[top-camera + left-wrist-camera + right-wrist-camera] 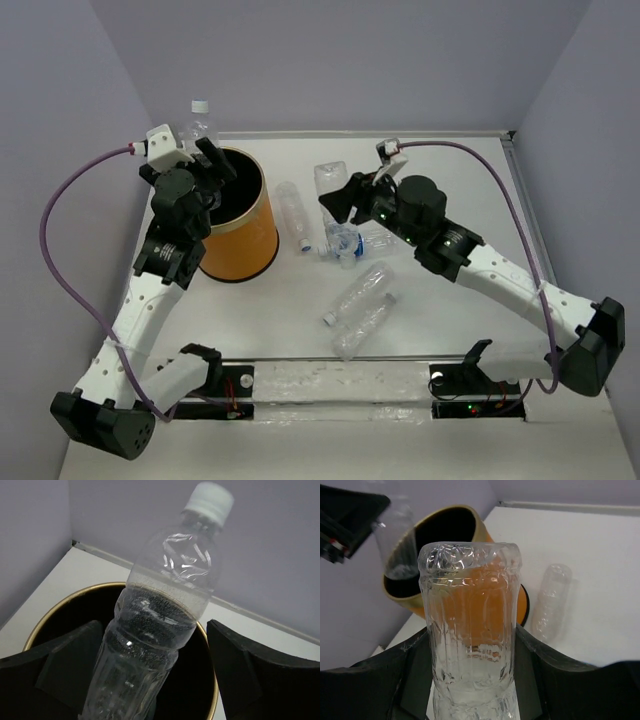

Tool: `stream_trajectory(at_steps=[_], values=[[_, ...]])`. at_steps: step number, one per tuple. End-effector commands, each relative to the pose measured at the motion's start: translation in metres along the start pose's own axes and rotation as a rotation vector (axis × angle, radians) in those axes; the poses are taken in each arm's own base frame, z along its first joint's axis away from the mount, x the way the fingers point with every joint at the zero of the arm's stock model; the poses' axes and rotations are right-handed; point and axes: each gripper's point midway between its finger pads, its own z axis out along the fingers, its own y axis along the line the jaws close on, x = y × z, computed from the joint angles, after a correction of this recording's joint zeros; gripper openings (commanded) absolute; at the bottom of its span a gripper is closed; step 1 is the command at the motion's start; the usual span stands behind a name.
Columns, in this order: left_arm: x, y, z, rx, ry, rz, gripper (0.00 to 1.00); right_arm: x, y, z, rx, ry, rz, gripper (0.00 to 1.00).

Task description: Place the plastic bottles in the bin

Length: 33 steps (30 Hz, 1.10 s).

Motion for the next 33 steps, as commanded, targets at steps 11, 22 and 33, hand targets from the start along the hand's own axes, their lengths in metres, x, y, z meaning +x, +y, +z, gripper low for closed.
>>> stream_trajectory(at_steps=[11, 22, 33], values=[[-0.049, 0.015, -0.077, 0.122, -0.125, -0.174, 0.99, -0.122, 0.160, 0.094, -0.270, -0.357, -0.116, 0.39], [-0.064, 0.012, -0.127, 0.228, -0.081, -0.257, 0.99, -0.101, 0.199, 0.204, -0.304, -0.457, -0.190, 0.45], [-0.074, -0.029, -0.139, 0.422, -0.009, -0.270, 0.99, -0.108, 0.190, 0.143, -0.305, -0.369, -0.236, 0.91]])
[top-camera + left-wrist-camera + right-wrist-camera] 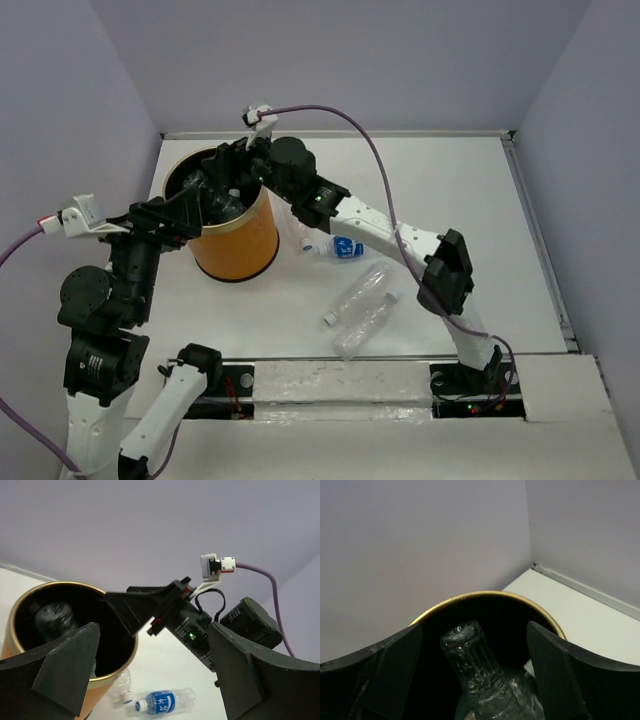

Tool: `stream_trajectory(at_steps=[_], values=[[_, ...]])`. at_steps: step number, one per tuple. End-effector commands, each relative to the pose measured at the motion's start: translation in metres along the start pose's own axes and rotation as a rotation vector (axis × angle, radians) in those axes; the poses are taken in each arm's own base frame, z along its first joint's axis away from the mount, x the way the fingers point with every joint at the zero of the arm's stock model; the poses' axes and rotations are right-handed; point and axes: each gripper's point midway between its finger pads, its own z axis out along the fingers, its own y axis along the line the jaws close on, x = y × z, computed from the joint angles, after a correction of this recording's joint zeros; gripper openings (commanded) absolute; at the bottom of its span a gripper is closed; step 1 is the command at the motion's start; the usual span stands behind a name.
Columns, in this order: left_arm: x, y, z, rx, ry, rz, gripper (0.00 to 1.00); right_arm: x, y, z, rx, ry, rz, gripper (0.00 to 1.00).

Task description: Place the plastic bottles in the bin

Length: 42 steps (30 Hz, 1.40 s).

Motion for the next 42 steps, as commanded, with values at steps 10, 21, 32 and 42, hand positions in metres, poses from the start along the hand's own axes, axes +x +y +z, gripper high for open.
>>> stream_trajectory(at_steps=[10, 21, 32, 42], values=[[0.111, -0.061, 0.072, 0.194, 0.331, -0.025, 0.99, -0.042, -0.121, -0.232, 0.221, 0.070, 0.103, 0.11], [0.260, -0.081, 0.133, -0.102, 0.436, 0.190, 0.80, 0.069, -0.168, -0.372, 0.474, 0.258, 0.212, 0.17], [0.339, -0.002, 0.195, -0.521, 0.403, 0.439, 0.96, 0.100, -0.151, -0.417, 0.433, 0.310, 0.275, 0.60], [0.386, 0.061, 0.212, -0.645, 0.484, 0.541, 0.97, 0.105, -0.141, -0.425, 0.405, 0.299, 0.338, 0.60]])
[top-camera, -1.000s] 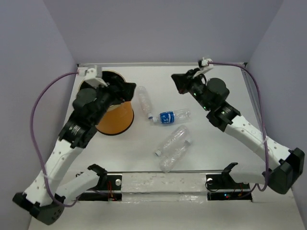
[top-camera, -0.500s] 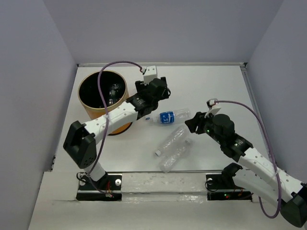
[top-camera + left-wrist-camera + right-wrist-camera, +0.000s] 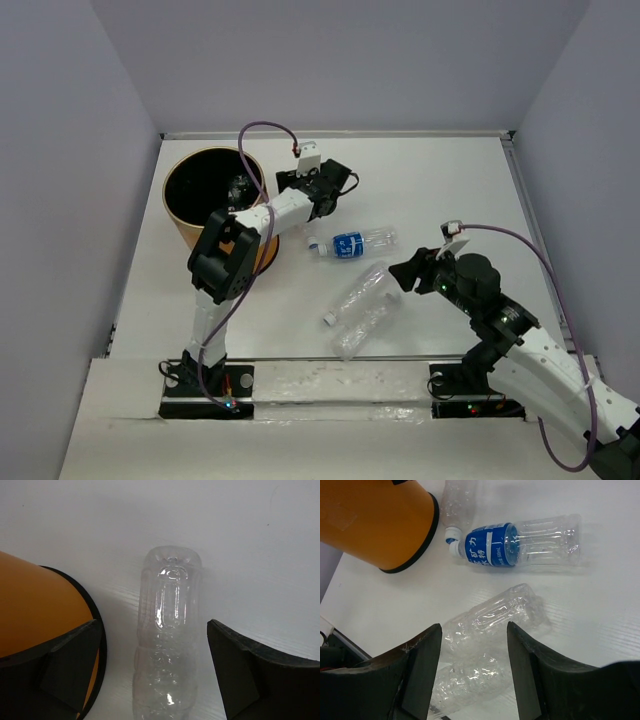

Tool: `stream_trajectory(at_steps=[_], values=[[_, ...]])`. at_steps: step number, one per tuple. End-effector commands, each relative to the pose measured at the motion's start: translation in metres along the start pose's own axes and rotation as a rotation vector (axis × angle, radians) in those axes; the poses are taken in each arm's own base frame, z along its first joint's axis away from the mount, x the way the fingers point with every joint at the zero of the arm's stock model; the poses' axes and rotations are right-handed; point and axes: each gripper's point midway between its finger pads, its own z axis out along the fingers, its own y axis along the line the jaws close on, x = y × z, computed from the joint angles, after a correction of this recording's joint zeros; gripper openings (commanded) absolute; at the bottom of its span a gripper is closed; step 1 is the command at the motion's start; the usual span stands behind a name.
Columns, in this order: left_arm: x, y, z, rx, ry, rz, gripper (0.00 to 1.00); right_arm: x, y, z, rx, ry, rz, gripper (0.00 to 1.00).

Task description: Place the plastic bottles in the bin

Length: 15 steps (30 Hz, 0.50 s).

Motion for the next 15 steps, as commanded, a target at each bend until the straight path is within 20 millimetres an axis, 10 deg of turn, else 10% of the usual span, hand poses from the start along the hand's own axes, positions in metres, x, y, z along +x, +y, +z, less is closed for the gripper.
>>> stream_trajectory(at_steps=[1, 15], values=[[-0.024, 0.004, 0.006, -0.048, -0.052, -0.055, 0.97, 0.004, 0.002, -0.003, -0.019, -0.003, 0.053, 0.60], [0.013, -0.003, 0.065, 0.043, 0.087, -0.073, 0.90, 0.008, 0.005, 0.006, -0.021, 0.028, 0.076, 0.79]])
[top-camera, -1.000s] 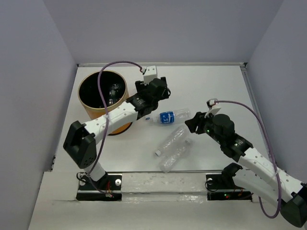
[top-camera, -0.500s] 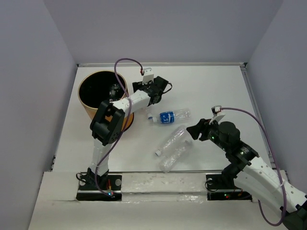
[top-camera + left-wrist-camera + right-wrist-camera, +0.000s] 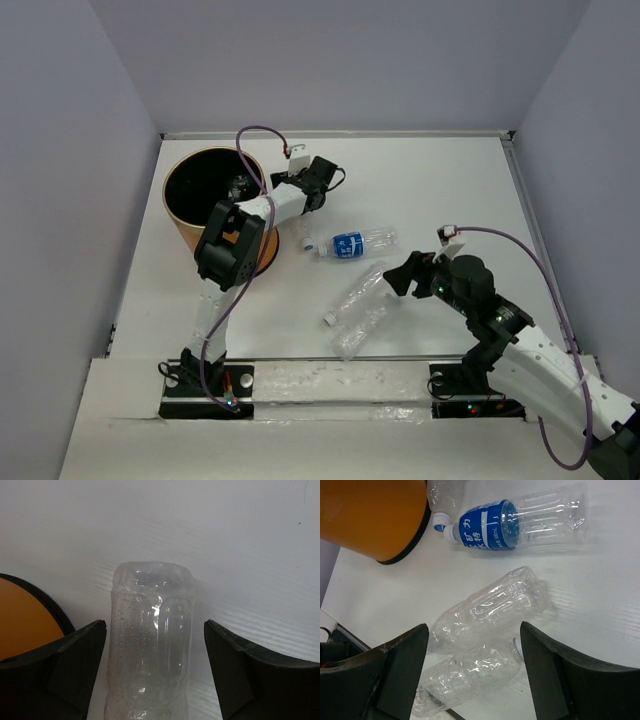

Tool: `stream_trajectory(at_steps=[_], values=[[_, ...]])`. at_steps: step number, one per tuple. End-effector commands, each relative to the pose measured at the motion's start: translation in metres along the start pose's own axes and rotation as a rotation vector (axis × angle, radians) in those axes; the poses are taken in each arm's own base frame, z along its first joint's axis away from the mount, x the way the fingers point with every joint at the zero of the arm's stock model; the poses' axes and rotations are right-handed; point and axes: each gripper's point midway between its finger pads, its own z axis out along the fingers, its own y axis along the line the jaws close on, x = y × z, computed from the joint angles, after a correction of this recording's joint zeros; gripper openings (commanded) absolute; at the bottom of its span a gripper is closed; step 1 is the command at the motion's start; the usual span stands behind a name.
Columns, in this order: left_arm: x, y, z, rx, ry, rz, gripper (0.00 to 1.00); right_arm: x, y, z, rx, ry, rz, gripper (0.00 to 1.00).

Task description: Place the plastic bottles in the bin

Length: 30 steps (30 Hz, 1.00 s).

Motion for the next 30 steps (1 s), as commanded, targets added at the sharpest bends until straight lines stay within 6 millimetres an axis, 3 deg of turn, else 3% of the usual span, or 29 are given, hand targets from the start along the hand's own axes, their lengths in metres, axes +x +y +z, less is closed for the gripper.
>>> stream_trajectory(at_steps=[1, 4, 5, 9, 15, 19, 21, 22, 24, 26, 27, 30], values=[[-0.017, -0.009, 0.005, 0.067, -0.014, -0.068, 0.89, -0.016, 0.007, 0.004, -0.001, -0.031, 0.003, 0.81], [-0.018, -0.013, 0.006, 0.094, -0.017, -0.075, 0.80, -0.019, -0.017, 0.011, 0.149, -0.023, 0.005, 0.91], [-0.019, -0.015, 0.004, 0.107, -0.021, -0.080, 0.74, -0.021, -0.019, 0.017, 0.178, -0.010, 0.008, 0.93], [-0.034, -0.024, -0.011, 0.186, -0.034, -0.114, 0.66, -0.033, -0.018, 0.034, 0.219, -0.017, 0.041, 0.96], [-0.082, -0.031, -0.067, 0.336, -0.155, -0.167, 0.55, -0.051, -0.020, 0.066, 0.277, -0.040, 0.027, 0.96], [-0.122, -0.027, -0.122, 0.449, -0.251, -0.228, 0.48, -0.054, -0.012, 0.079, 0.252, -0.001, -0.011, 0.94], [-0.137, -0.023, -0.142, 0.488, -0.287, -0.249, 0.47, -0.051, -0.008, 0.077, 0.239, 0.026, -0.023, 0.92], [-0.154, -0.016, -0.162, 0.525, -0.320, -0.277, 0.47, -0.047, -0.007, 0.073, 0.235, 0.055, -0.024, 0.92], [-0.177, -0.005, -0.194, 0.580, -0.373, -0.315, 0.47, -0.044, -0.007, 0.062, 0.226, 0.061, -0.018, 0.93], [-0.192, 0.003, -0.217, 0.626, -0.407, -0.340, 0.47, -0.023, -0.019, 0.047, 0.258, 0.108, 0.000, 0.94], [-0.200, 0.009, -0.228, 0.644, -0.428, -0.354, 0.47, -0.025, -0.017, 0.035, 0.245, 0.086, 0.015, 0.94], [-0.235, 0.049, -0.280, 0.699, -0.543, -0.427, 0.47, -0.002, -0.021, 0.009, 0.237, 0.127, 0.083, 0.95]])
